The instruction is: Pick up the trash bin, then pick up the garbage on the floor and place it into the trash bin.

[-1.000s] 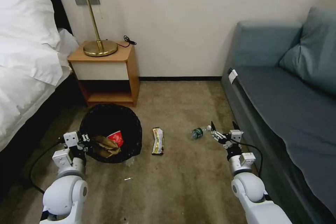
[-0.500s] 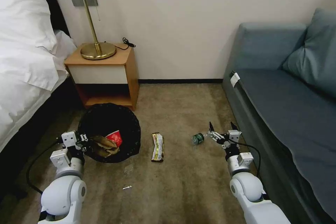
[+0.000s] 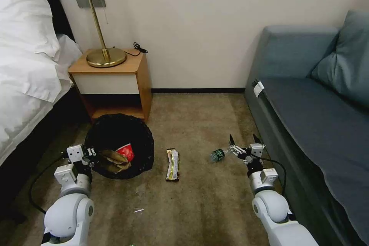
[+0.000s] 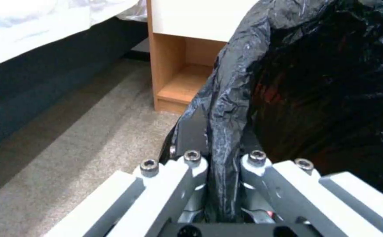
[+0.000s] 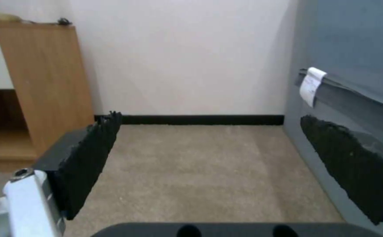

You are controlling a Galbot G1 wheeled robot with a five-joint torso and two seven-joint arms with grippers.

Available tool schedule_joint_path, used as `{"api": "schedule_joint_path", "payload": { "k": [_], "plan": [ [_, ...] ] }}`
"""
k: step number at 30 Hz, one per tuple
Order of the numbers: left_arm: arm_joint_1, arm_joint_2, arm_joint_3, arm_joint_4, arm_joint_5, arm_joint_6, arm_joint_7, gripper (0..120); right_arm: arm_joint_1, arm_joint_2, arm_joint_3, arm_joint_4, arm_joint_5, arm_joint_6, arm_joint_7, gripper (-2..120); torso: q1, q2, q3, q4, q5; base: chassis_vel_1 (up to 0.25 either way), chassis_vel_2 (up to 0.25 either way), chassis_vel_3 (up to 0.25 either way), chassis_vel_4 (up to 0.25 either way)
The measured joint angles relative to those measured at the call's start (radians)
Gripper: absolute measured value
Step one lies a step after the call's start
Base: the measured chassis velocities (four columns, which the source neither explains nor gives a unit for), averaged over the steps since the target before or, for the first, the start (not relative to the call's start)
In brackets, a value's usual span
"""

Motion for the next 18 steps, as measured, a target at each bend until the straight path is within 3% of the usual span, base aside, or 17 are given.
{"api": "schedule_joint_path", "payload": {
  "k": [9,18],
  "plan": [
    [-0.007,-0.009,-0.003,0.014,-0.001,-0.006,0.002,3,0.114,-0.039,-0.095,-0.051,0.069,-0.022,0.017,100,0.000,0.000,0.000,0.0000,0.0000,0.000,0.000,0.000,0.000],
    [-0.036,-0.011,0.002,0.037,0.001,-0.008,0.004,3,0.285,-0.020,-0.239,-0.177,0.137,-0.067,0.065,100,0.000,0.000,0.000,0.0001,0.0001,0.000,0.000,0.000,0.000]
  ]
}}
